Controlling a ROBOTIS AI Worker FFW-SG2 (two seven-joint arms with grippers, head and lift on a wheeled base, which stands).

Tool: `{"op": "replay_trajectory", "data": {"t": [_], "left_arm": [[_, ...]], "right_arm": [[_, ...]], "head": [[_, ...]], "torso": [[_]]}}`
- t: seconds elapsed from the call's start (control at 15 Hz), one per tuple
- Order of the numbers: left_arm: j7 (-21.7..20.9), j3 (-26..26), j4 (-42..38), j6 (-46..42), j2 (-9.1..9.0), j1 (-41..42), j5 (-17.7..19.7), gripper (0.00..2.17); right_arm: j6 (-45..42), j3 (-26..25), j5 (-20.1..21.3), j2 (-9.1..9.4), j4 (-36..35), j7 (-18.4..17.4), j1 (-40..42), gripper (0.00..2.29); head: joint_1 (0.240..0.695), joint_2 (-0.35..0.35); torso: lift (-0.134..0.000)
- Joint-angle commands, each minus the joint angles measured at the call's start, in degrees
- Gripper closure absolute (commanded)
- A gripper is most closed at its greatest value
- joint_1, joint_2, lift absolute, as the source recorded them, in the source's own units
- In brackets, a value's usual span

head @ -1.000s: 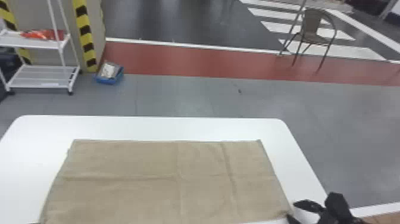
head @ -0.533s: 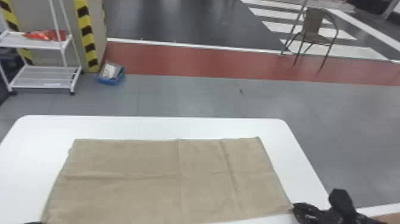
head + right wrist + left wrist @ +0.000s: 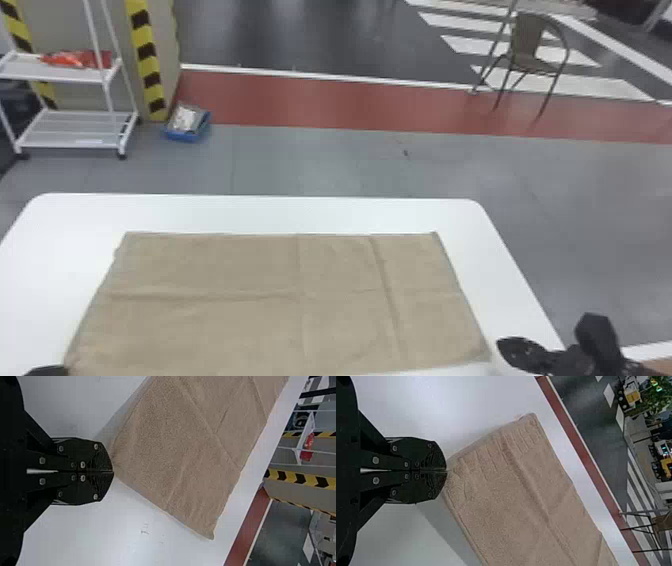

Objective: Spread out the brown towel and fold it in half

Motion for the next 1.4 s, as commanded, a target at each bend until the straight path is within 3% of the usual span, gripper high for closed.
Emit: {"op": "replay_trajectory", "data": {"t": [0.0,0.2,0.33,0.4,0.47,0.53,0.73,1.0,1.13,1.27,1.33], "left_arm": [[-0.1,1.4,-2.1,1.3,0.00,1.1,0.0,1.44],[-0.1,3.4,-5.2,3.6,0.00,2.6,0.1,1.44],[-0.2,4.4,-5.7,4.1,0.00,2.9,0.2,1.44],[-0.3,4.2,-5.0,4.3,-0.09,2.6,0.0,1.44],[-0.3,3.8,-4.3,4.3,-0.26,2.1,-0.1,1.44],[-0.4,3.6,-3.7,4.5,-0.35,1.7,-0.2,1.44],[-0.5,2.3,-2.6,5.2,-0.35,0.2,-0.7,1.44],[-0.5,1.7,-2.1,5.9,-0.62,-0.3,-1.1,1.44],[-0.5,1.6,-2.1,6.3,-0.62,-0.3,-1.2,1.44],[-0.5,1.6,-2.0,6.1,-0.62,-0.3,-1.2,1.44],[-0.5,1.7,-2.0,6.1,-0.62,-0.3,-1.2,1.44]], "right_arm": [[1.2,-1.2,-1.3,0.86,-3.2,0.4,1.1,1.36],[2.4,-3.9,-2.3,2.45,-7.4,2.7,2.3,1.36],[2.6,-4.3,-2.1,2.27,-7.5,2.8,2.3,1.35],[1.7,-4.0,-1.6,2.27,-6.9,2.5,2.3,1.01],[0.1,-3.1,-0.8,2.18,-6.0,1.5,2.1,0.44],[-0.4,-1.7,0.3,2.09,-5.3,1.5,1.8,0.32],[0.3,0.7,0.6,2.01,-2.9,0.8,-0.3,0.32],[4.7,5.4,3.9,1.83,0.0,-0.1,-3.1,0.34],[11.3,7.0,4.9,1.74,-1.8,2.0,-3.1,0.34],[17.0,7.3,4.9,1.30,-3.3,6.5,-3.1,0.34],[17.1,7.3,4.9,1.22,-3.5,6.5,-3.1,0.34]], "head": [[0.695,-0.211],[0.695,-0.203],[0.695,-0.190],[0.695,-0.189],[0.695,-0.188],[0.695,-0.186],[0.695,-0.164],[0.695,-0.129],[0.695,-0.113],[0.695,-0.101],[0.695,-0.095]], "torso": [[0.000],[0.000],[0.000],[0.000],[0.000],[0.000],[0.000],[0.000],[0.000],[0.000],[0.000]]}}
